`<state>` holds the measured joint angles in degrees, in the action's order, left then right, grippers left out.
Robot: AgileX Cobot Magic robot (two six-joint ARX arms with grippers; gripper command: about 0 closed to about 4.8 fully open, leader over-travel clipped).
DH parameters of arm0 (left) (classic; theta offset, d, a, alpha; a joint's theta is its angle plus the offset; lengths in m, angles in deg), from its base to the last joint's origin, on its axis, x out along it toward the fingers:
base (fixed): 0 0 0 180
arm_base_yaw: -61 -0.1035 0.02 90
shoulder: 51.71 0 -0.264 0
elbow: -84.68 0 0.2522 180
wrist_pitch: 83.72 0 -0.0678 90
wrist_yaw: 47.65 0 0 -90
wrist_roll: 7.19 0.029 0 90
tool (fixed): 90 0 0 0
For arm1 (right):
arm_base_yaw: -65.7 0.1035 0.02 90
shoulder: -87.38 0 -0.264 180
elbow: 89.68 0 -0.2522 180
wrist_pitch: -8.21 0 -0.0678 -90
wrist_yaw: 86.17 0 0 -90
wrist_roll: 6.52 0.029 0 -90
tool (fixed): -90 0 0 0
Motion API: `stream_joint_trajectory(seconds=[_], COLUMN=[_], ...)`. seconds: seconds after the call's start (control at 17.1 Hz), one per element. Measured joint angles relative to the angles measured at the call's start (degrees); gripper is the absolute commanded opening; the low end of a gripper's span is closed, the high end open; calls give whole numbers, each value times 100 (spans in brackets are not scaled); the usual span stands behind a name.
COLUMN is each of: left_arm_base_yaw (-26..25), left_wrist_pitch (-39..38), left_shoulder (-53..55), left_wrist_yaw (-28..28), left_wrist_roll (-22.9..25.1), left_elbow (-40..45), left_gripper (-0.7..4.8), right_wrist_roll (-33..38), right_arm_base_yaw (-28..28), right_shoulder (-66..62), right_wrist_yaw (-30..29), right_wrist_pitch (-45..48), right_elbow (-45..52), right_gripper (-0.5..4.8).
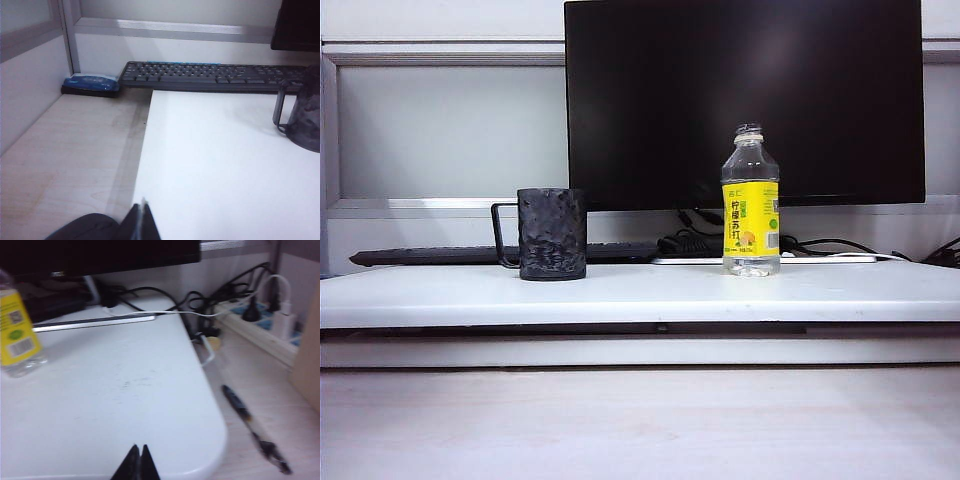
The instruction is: Carefully pick up the bottle and pour some water from the bottle into the cup.
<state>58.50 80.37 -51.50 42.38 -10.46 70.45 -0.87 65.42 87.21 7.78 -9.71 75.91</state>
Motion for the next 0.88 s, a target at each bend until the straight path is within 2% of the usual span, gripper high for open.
stream_joint_trajectory(seconds=[0.41, 0.47, 0.53, 0.58, 0.64, 0.7, 0.76, 0.82, 0.88], left_arm_base_yaw=[0, 0, 0, 0, 0, 0, 0, 0, 0], left_wrist_pitch=[0, 22, 111, 197, 376, 643, 866, 1010, 1060], left_shoulder=[0, 0, 0, 2, 7, 2, 0, 0, 0], left_wrist_yaw=[2, 0, -20, -122, -286, -439, -562, -636, -754], left_wrist_roll=[109, 109, 96, 76, 28, -50, -175, -323, -511], left_elbow=[0, 0, -9, -66, -197, -380, -612, -822, -1123], left_gripper=[-3, 9, 66, 158, 256, 387, 440, 479, 479], right_wrist_roll=[13, 20, 15, 15, 17, 15, 15, 15, 15], right_arm_base_yaw=[0, 0, 0, 2, 2, 2, 2, 2, 0], right_shoulder=[0, 0, -4, -7, -7, 2, 0, 0, -48], right_wrist_yaw=[48, -116, -415, -702, -938, -1078, -1154, -1174, -1172], right_wrist_pitch=[-42, 13, 28, 2, 83, 210, 374, 452, 400], right_elbow=[-2, -7, -90, -343, -739, -1115, -1526, -1812, -2177], right_gripper=[-3, -1, 5, 73, 192, 323, 396, 427, 428])
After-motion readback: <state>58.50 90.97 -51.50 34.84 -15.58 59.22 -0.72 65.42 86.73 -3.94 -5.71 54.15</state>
